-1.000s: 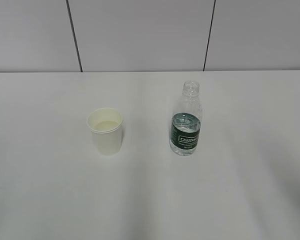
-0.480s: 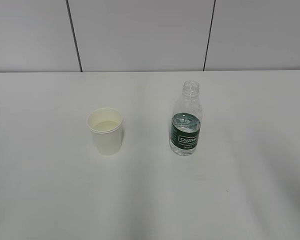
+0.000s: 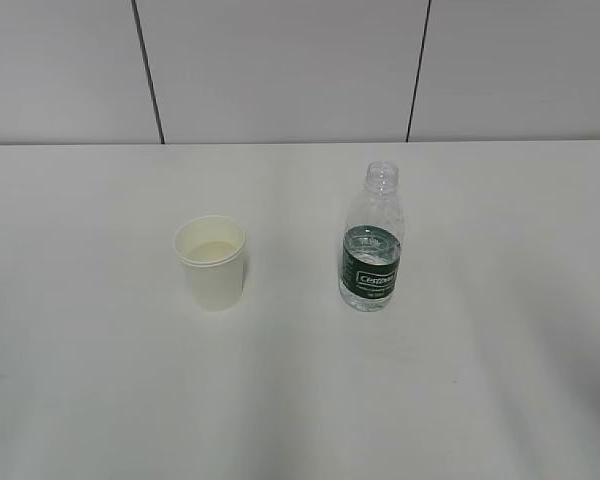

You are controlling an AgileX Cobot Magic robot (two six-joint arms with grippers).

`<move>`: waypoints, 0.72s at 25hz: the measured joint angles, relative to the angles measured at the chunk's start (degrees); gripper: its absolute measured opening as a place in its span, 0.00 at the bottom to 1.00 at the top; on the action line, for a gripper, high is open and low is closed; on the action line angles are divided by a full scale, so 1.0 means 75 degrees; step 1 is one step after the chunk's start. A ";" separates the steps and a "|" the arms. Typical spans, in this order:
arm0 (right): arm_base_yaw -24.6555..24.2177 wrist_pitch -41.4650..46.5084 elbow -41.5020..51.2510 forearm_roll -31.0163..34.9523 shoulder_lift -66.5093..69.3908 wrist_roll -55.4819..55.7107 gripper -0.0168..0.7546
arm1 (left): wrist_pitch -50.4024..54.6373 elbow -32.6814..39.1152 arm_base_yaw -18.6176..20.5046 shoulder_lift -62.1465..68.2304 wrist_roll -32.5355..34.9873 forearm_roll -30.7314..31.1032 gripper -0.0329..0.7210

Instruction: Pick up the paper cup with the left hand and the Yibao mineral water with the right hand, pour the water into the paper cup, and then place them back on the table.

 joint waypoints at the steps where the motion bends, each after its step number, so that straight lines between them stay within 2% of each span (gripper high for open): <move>1: 0.0000 0.0000 0.0000 0.0000 0.0000 0.0000 0.79 | 0.0000 0.0000 -0.0029 0.0000 0.0087 -0.0068 0.66; 8: 0.0000 0.0067 0.0000 0.0000 0.0000 0.0000 0.79 | 0.0000 0.0000 -0.0640 0.0000 0.0238 -0.0206 0.66; 18: 0.0000 0.0148 0.0000 0.0000 0.0000 0.0000 0.79 | 0.0000 0.0000 -0.0671 0.0000 0.0238 -0.0214 0.66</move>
